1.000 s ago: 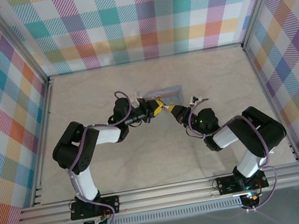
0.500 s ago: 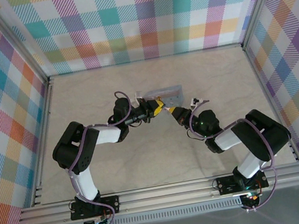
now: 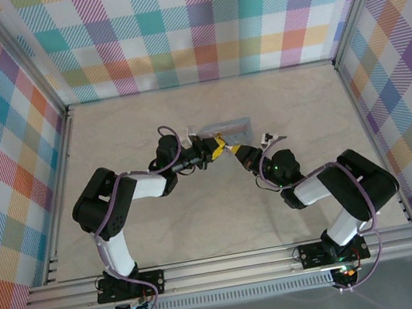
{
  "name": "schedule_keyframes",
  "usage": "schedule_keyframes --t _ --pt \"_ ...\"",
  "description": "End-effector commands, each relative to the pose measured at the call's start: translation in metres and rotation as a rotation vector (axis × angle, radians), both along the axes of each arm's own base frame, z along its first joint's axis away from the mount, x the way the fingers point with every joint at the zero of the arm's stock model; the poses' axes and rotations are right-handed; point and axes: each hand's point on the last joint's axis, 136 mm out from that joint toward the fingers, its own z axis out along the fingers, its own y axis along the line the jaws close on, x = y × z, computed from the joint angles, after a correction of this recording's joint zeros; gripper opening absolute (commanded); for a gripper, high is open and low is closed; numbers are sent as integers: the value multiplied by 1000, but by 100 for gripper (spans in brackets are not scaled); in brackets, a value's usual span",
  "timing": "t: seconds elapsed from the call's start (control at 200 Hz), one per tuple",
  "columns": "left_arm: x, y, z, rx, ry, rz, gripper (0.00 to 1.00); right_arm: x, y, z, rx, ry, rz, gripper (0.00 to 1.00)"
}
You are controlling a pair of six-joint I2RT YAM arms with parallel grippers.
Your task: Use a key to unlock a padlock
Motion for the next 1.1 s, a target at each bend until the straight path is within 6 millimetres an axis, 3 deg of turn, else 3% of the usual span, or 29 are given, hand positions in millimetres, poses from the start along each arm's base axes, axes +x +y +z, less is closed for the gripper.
schedule_keyframes --t 0.0,0.29,1.095 --pt "-2 -2 7 -39 -22 -12 0 -2 0 2 -1 -25 -5 0" --pt "0 -3 9 -41 -24 -6 0 -9 -3 1 -31 -27 -10 0" --pt "-9 -14 10 -56 -25 -34 0 9 8 4 -4 -25 -20 0"
